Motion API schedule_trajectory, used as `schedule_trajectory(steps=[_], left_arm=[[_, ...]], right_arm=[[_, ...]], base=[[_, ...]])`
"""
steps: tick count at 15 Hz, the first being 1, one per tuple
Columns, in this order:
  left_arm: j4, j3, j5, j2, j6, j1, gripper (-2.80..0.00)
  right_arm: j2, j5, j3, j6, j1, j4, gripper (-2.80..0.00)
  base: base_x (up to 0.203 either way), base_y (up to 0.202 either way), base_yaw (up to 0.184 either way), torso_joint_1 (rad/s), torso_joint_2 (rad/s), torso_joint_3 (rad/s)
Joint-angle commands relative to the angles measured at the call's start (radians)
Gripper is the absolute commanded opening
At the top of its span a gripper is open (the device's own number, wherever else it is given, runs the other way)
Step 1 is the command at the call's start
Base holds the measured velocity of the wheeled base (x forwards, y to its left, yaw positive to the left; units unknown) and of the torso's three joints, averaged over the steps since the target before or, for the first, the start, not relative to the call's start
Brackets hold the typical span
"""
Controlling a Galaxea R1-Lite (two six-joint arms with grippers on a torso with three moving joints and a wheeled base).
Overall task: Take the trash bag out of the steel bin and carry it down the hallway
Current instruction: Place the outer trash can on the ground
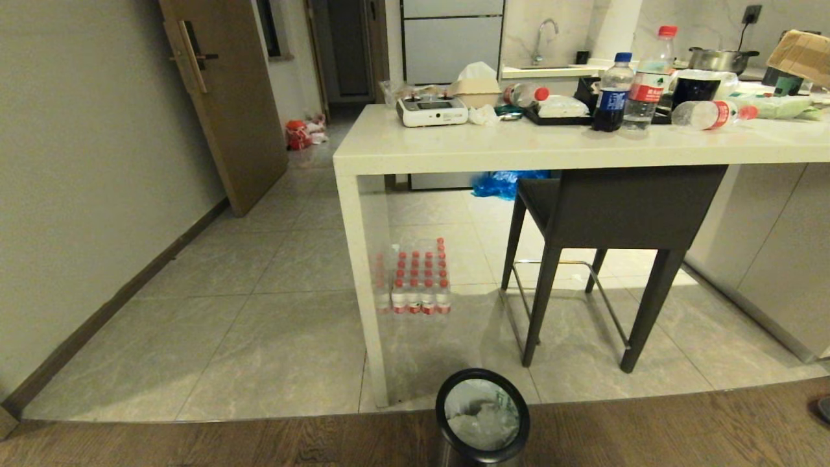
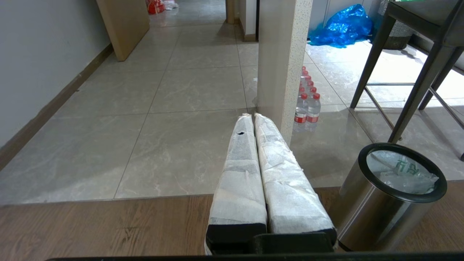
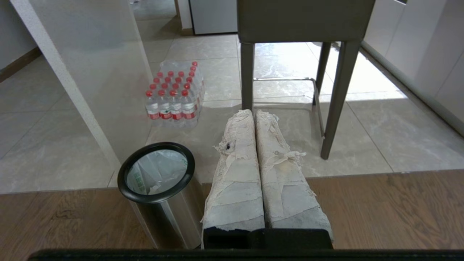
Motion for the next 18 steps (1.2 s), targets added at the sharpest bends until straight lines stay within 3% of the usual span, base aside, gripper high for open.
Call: schedule_trajectory(steps=[1,18], left_arm=[[-0.001,0.000,0.000,0.001,-0.001,0.000,-2.80],[-0.001,0.001,0.001,0.001,-0.004,0.000,-2.80]], right_arm=[[0.000,0.000,0.000,0.000,0.000,0.000,-2.80],[0.000,0.000,0.000,0.001,0.000,0.000,-2.80]], base=[[0.000,0.000,0.000,0.000,0.00,0.000],[0.000,0.000,0.000,0.002,0.00,-0.187]])
